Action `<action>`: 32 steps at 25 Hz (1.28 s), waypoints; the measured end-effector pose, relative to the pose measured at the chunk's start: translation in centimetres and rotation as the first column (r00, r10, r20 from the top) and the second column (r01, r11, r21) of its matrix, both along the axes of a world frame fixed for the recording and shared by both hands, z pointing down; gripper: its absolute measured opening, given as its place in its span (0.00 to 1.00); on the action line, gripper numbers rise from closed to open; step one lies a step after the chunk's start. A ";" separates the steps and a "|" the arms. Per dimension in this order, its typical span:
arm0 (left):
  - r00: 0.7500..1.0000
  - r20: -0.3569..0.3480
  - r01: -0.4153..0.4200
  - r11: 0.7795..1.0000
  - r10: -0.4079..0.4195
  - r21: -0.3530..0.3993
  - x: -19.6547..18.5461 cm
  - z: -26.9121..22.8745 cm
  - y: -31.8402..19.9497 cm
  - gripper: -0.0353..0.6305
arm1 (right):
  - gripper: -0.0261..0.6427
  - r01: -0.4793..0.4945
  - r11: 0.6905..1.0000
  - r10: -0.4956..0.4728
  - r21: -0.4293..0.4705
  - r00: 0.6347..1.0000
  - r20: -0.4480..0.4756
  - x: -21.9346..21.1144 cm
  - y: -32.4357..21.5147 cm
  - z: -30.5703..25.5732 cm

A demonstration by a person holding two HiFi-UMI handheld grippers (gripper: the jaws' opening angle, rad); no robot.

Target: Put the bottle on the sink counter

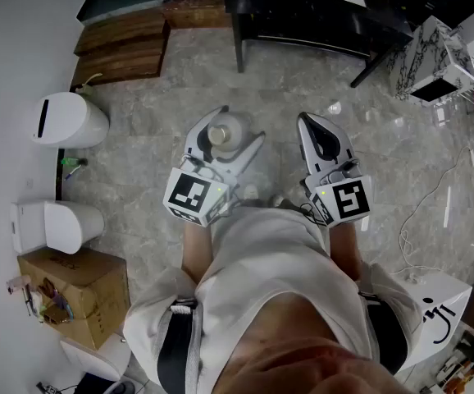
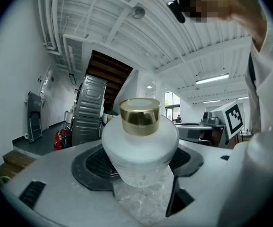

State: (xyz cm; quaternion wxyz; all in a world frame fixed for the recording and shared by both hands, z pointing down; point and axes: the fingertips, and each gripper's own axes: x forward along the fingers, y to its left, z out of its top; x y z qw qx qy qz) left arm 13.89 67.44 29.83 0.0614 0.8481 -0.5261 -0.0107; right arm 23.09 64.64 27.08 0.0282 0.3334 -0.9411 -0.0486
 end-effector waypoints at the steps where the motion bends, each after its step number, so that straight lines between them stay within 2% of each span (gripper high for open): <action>1: 1.000 0.001 -0.001 1.000 0.001 0.002 -0.2 0.0 -0.4 0.55 | 0.03 -0.004 1.000 0.004 -0.002 1.000 -0.001 -0.2 -0.3 0.0; 7: 1.000 -0.013 -0.012 1.000 0.011 -0.003 -1.5 0.4 -1.4 0.55 | 0.04 -0.020 1.000 0.020 -0.005 1.000 0.014 -1.7 -1.2 0.4; 18: 0.999 -0.032 -0.012 1.000 0.011 -0.016 -2.8 0.9 -4.2 0.55 | 0.04 -0.037 0.999 0.036 -0.013 0.999 -0.022 -3.2 -3.9 1.1; 32: 0.999 0.003 0.051 0.999 -0.051 -0.017 -4.7 0.9 -11.3 0.55 | 0.04 0.038 0.999 -0.038 -0.012 0.999 0.025 -5.5 -11.5 1.4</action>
